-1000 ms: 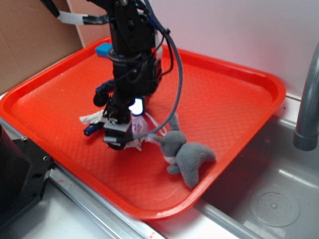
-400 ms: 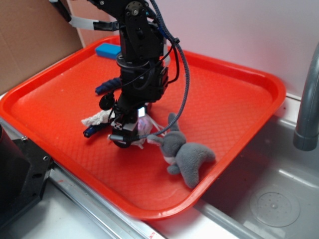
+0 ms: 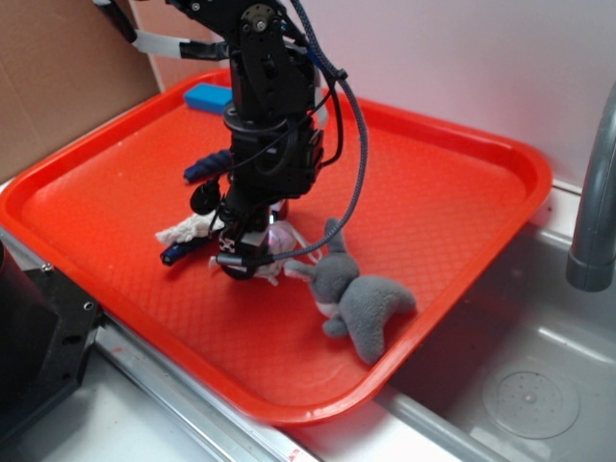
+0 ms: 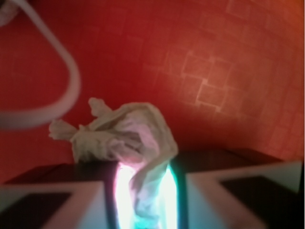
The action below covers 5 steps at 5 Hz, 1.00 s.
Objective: Grab the white paper.
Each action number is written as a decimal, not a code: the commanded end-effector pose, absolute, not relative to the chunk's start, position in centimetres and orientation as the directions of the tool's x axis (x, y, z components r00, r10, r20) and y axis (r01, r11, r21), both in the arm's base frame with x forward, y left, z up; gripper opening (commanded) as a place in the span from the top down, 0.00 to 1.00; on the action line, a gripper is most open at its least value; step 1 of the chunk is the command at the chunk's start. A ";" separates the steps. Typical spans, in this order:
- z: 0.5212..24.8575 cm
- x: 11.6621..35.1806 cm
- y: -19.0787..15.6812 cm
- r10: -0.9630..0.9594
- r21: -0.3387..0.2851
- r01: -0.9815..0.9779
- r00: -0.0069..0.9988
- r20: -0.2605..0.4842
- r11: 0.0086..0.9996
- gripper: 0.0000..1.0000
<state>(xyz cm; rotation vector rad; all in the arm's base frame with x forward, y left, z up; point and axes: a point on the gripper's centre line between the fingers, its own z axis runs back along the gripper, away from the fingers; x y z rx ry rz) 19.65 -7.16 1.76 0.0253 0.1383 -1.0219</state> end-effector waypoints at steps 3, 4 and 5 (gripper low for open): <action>12.9 21.8 -3.8 -0.187 0.048 0.191 0.980 -0.073 0.980 1.00; 16.6 21.5 -2.3 0.058 0.003 -0.058 0.998 -0.024 0.998 1.00; 18.8 20.3 -1.8 0.256 0.029 -0.257 0.966 0.024 0.966 1.00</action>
